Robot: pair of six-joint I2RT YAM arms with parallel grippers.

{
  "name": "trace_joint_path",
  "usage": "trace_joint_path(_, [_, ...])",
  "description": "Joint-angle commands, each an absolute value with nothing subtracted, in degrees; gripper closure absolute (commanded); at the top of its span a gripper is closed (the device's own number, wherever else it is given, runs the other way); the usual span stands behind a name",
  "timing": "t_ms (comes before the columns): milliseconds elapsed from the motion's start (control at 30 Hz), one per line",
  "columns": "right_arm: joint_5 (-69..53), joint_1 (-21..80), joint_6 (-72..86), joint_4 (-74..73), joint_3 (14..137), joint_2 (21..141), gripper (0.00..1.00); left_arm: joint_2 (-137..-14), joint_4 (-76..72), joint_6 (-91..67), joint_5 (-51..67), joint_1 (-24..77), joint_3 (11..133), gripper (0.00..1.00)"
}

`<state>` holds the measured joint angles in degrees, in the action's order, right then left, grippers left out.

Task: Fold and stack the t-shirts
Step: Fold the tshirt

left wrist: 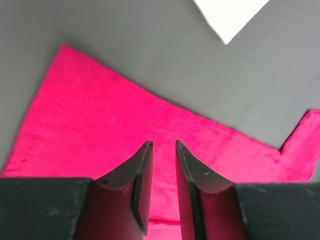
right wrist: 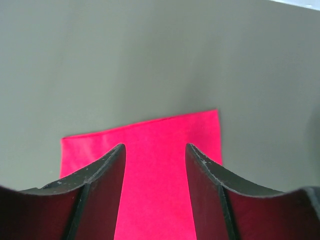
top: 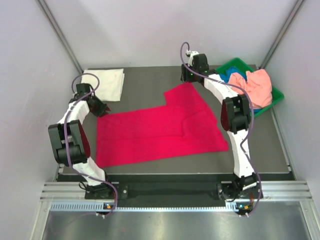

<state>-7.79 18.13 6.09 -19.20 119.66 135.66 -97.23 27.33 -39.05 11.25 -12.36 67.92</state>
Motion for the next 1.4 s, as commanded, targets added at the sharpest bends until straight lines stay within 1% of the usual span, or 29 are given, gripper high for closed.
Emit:
trace_joint_path(0, [-10.46, 17.14, 4.57, -17.84, 126.12, 138.76, 0.48, -93.08, 21.89, -39.81, 8.35, -13.18, 67.59, 0.71])
trace_joint_path(167, [-11.77, 15.03, 8.26, -14.07, 127.09, 141.85, 0.48, -92.99, 21.54, -40.78, 7.21, -13.36, 66.98, 0.71])
trace_joint_path(233, [-11.78, 14.59, 9.31, -12.66, 128.23, 143.87, 0.46, -92.99, 20.48, -41.74, 6.24, -13.45, 65.57, 0.71])
trace_joint_path(367, [-12.92, 12.66, 12.47, -13.27, 132.97, 149.05, 0.45, -93.51, 17.58, -43.68, 7.73, -13.45, 63.20, 0.71])
trace_joint_path(533, [-12.04, 11.43, 13.36, -14.50, 133.86, 150.12, 0.44, -94.92, 17.14, -43.77, 7.21, -13.45, 62.93, 0.72])
trace_joint_path(800, [-18.10, 11.34, 11.34, -16.79, 134.03, 150.47, 0.46, -95.54, 17.14, -44.21, 6.50, -13.54, 63.02, 0.72])
trace_joint_path(1167, [-20.74, 11.51, 14.15, -19.86, 135.70, 152.40, 0.51, -95.36, 17.93, -45.09, 7.74, -13.53, 64.51, 0.72])
trace_joint_path(1367, [-19.78, 11.95, 14.76, -20.91, 136.93, 153.19, 0.52, -94.66, 17.40, -45.79, 8.00, -13.89, 62.41, 0.72])
